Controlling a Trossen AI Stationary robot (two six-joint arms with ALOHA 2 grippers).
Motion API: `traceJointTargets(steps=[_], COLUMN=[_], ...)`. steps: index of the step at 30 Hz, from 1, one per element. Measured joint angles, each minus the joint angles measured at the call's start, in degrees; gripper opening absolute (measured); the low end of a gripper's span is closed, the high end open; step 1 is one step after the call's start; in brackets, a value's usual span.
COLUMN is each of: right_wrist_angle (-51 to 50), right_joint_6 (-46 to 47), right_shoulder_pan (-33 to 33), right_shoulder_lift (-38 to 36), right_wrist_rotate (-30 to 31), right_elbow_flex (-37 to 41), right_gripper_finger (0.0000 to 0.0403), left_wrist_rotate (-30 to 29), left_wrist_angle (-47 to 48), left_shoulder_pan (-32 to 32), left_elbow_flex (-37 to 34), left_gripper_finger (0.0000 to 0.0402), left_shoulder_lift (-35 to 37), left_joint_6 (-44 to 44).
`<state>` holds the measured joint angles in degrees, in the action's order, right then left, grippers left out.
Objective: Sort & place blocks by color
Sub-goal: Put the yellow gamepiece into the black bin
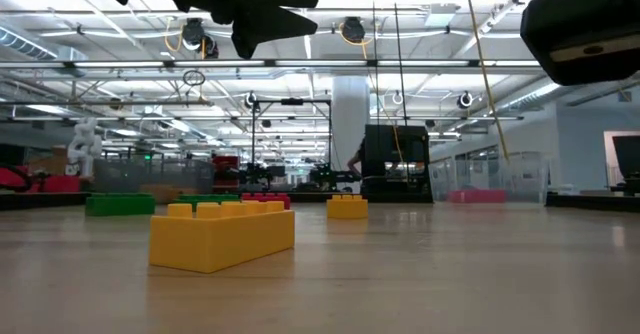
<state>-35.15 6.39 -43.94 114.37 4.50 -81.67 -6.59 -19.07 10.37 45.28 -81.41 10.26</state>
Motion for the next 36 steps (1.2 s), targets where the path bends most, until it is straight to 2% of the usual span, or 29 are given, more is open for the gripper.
traceJointTargets(steps=[4,6,13,18,24,36], right_wrist_angle=[0.3,0.2,0.7,2.1,11.1,11.2], right_joint_6=[0.0,0.2,2.4,5.3,5.1,6.3], right_shoulder_pan=[0.0,0.0,0.1,0.1,0.1,0.1], right_shoulder_lift=[0.0,0.0,0.0,-1.2,-2.7,-2.6], right_wrist_rotate=[-0.1,-0.1,1.7,1.7,1.7,1.5], right_elbow_flex=[0.0,0.0,0.0,0.0,0.0,4.7], right_gripper_finger=[0.0095,0.0109,0.0252,0.0311,0.0317,0.0289], left_wrist_rotate=[0.0,0.0,0.0,0.0,0.0,0.0], left_wrist_angle=[0.0,0.0,0.4,1.3,1.3,1.4], left_shoulder_pan=[0.0,0.0,0.0,0.2,0.2,0.2], left_elbow_flex=[0.0,0.0,0.0,0.0,0.0,0.0], left_gripper_finger=[0.0193,0.0193,0.0193,0.0193,0.0193,0.0193], left_shoulder_lift=[0.0,0.0,0.0,0.0,0.0,0.0], left_joint_6=[0.2,0.3,0.4,0.5,0.5,0.6])
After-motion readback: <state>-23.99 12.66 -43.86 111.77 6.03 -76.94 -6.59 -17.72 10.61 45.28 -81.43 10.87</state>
